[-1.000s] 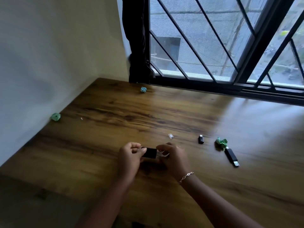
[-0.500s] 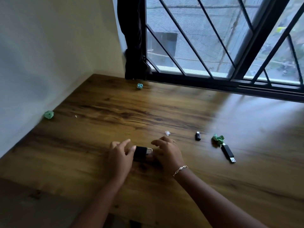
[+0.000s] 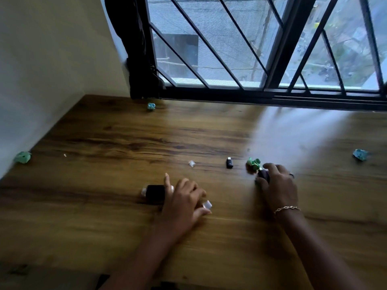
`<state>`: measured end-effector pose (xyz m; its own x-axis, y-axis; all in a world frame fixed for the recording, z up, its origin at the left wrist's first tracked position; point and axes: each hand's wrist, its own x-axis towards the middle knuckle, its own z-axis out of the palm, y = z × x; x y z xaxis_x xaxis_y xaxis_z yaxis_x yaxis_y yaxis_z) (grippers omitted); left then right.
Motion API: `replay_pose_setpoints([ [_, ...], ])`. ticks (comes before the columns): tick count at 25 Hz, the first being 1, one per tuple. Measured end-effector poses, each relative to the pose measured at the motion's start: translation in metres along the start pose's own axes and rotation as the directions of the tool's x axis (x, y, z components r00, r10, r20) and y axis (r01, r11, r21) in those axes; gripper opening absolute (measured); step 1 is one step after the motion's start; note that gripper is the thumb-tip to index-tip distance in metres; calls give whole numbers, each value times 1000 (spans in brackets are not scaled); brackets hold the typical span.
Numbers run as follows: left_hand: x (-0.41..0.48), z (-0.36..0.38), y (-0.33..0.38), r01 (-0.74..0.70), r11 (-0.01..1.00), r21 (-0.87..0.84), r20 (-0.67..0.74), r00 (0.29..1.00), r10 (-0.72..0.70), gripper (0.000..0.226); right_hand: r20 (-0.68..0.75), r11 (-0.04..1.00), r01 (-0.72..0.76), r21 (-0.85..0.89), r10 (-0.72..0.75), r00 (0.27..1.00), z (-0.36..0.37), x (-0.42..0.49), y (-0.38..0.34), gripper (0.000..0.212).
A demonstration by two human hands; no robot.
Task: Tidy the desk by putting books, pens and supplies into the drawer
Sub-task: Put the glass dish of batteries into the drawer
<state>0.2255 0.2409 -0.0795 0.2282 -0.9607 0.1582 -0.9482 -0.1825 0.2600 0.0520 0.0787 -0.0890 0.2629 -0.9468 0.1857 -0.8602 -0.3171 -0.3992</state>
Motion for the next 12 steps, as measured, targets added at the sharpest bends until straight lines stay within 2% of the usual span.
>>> replay_pose_setpoints([
  [2, 2, 3, 8, 46, 998, 45, 57, 997, -49, 37, -12, 1000, 23, -10, -23, 1000, 3, -2, 1, 31],
  [6, 0, 6, 12, 52, 999, -4, -11, 999, -52, 23, 30, 1000, -5, 25, 4, 1000, -2, -6, 2, 33],
  [8, 1, 9, 8, 14, 991, -130, -96, 995, -26, 24, 51, 990, 3, 140, -10, 999, -11, -16, -3, 26],
  [9, 0, 5, 9, 25, 954, -300, -123, 990, -65, 23, 55, 978, 40, 204, -52, 997, -17, -23, -7, 23],
  [10, -1, -1, 10, 70, 865, -497, -119, 982, -147, 21, 66, 960, 84, 266, -105, 992, -22, -32, -13, 22],
  [11, -2, -8, 11, 142, 718, -681, -38, 973, -228, 20, 98, 932, 114, 343, -157, 983, -28, -41, -21, 22],
  [12, -3, -15, 12, 212, 528, -822, 76, 960, -268, 20, 146, 890, 117, 441, -200, 969, -34, -50, -30, 23],
])
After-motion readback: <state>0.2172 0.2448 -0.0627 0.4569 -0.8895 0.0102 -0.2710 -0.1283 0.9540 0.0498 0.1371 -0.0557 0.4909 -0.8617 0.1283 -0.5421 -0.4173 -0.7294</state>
